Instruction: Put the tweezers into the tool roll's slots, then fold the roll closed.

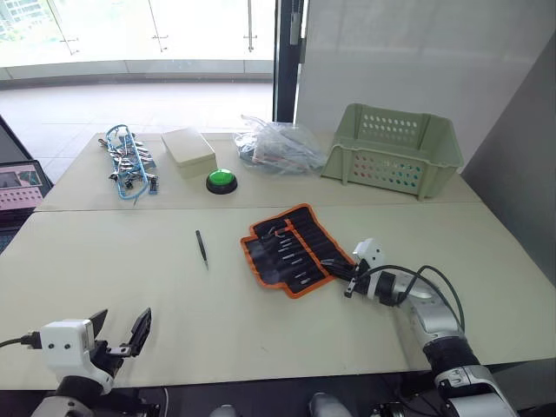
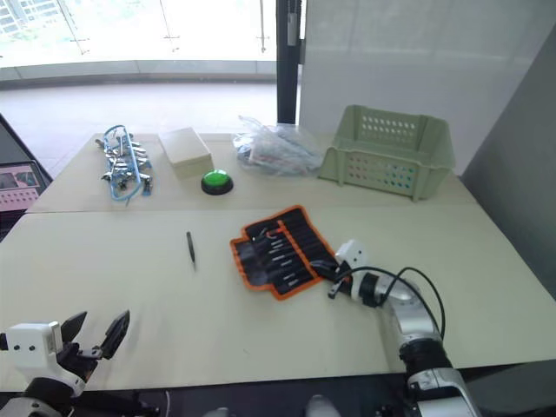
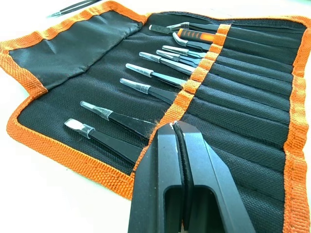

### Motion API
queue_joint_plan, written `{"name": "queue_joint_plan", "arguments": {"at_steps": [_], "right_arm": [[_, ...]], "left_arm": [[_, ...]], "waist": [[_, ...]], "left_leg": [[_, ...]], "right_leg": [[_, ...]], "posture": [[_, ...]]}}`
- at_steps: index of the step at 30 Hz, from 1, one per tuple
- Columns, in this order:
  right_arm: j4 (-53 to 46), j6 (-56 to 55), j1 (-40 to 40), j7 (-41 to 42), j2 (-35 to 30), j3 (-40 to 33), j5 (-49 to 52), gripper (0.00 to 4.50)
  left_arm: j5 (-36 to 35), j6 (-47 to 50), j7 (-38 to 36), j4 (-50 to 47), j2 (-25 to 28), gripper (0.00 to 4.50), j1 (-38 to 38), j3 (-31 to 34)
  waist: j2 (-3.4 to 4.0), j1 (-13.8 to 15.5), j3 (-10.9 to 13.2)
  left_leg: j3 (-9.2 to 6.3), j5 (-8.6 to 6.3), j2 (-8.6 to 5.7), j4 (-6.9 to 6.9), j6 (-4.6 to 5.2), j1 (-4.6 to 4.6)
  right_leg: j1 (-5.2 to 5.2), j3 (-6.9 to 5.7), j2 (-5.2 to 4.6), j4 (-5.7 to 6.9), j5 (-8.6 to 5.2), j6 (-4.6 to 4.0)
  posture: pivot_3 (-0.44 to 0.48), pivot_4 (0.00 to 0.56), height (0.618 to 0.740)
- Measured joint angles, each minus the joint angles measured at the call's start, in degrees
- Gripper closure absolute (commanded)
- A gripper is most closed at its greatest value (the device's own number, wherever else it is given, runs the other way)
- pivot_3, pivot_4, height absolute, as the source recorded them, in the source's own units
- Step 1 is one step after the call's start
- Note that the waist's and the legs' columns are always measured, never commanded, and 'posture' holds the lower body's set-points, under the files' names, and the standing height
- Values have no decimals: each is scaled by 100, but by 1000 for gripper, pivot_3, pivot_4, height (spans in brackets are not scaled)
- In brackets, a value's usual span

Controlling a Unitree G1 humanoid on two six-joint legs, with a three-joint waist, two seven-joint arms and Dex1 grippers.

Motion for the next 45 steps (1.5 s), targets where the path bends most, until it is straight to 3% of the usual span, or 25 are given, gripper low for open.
{"name": "queue_joint_plan", "arguments": {"at_steps": [13, 23, 32, 40, 41, 45], "right_arm": [[159, -100, -102, 132, 17, 8, -40, 4500], [84, -97, -61, 125, 1, 6, -52, 4500], [-127, 5, 40, 54, -48, 3, -54, 4500], [-306, 146, 111, 20, -85, 2, -53, 4500], [-311, 150, 113, 19, -93, 1, -53, 4500], [-311, 152, 115, 17, -103, 1, -53, 4500]], "left_arm": [[-111, -531, 404, 54, 81, 40, 47, -377], [215, 575, 1938, 611, 266, 40, -2232, -1252], [607, 1367, 2779, 1411, 127, 40, -3523, -2036], [832, 1804, 3209, 2005, -181, 40, -4031, -2431], [858, 1843, 3217, 2040, -185, 579, -4083, -2476], [1040, 1992, 3355, 2089, -196, 1770, -4174, -2555]], "waist": [[0, -40, 0], [-1, -9, -4], [-1, 17, -4], [-1, 27, -4], [0, 34, -5], [1, 41, -5]], "left_leg": [[3, -2, 0, 0, 4, -1], [-5, -2, 1, 0, 4, 2], [-8, -2, -2, -1, 4, -2], [-9, -2, -5, -1, 4, -5], [-9, -2, -6, -1, 4, -5], [-9, -2, -9, -1, 4, -5]], "right_leg": [[-1, 3, 3, -3, -1, 0], [-2, 1, 7, 5, 1, -2], [-5, -1, 6, 5, 1, -1], [-5, -1, 2, 2, 0, -1], [-5, -1, 2, 2, 0, -1], [-4, -1, -1, 2, 0, -1]], "posture": [[0, 150, 740], [0, 150, 740], [0, 150, 740], [0, 150, 740], [0, 150, 740], [0, 150, 740]]}}
